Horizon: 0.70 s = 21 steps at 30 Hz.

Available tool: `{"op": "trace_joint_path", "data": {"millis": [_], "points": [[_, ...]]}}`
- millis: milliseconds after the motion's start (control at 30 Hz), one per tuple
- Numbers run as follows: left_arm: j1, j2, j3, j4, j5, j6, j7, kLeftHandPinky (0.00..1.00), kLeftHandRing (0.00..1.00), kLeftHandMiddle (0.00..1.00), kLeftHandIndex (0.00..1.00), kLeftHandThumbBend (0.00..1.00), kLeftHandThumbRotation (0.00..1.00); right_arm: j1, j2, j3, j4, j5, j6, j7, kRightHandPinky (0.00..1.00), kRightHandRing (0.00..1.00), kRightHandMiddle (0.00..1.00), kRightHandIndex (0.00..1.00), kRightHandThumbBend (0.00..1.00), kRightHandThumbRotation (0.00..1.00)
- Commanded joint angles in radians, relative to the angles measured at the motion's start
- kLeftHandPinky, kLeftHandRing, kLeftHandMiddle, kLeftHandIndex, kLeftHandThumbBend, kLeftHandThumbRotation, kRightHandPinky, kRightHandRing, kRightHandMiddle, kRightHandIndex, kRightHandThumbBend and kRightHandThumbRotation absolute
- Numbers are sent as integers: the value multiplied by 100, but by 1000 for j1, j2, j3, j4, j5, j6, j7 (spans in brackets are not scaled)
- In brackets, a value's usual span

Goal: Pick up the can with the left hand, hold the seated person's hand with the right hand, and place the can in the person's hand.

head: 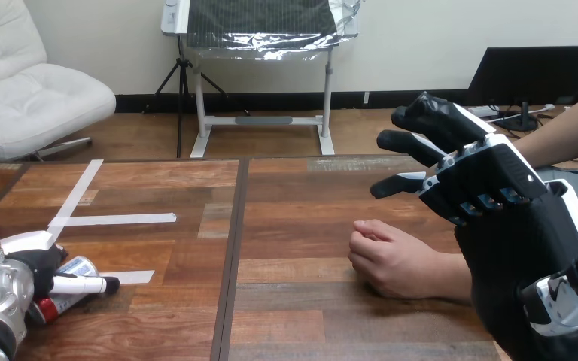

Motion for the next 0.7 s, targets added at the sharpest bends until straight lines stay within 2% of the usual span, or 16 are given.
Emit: {"op": "trace_joint_path", "data": {"millis": [0, 167, 300, 333, 467, 667], "points": [[-49, -20, -14, 7, -12, -17, 0, 98, 94, 95, 93, 74, 82, -37, -4, -9, -29, 18, -14, 5, 62, 81, 84, 82, 100, 94], [-52, -16, -12, 9, -18, -18, 4, 99, 94, 95, 93, 75, 75, -37, -3, -7, -31, 18, -9, 4, 62, 81, 84, 82, 100, 93], [-58, -18, 0, 10, -32, 10, 1, 96, 94, 95, 93, 77, 69, -40, -1, -5, -29, 16, -10, 3, 62, 81, 84, 82, 100, 93], [-60, -20, 5, 10, -38, 19, -2, 90, 95, 95, 93, 79, 65, -42, 0, -4, -27, 15, -12, 4, 62, 81, 84, 82, 100, 93], [-68, -22, 16, 7, -61, 44, -16, 81, 95, 95, 93, 80, 58, -49, 5, -2, -18, 12, -18, 5, 62, 81, 84, 82, 100, 93], [-72, -20, 22, 3, -85, 56, -22, 73, 95, 94, 93, 81, 49, -52, 8, 2, -18, 14, -14, 6, 62, 81, 84, 82, 100, 93]]}}
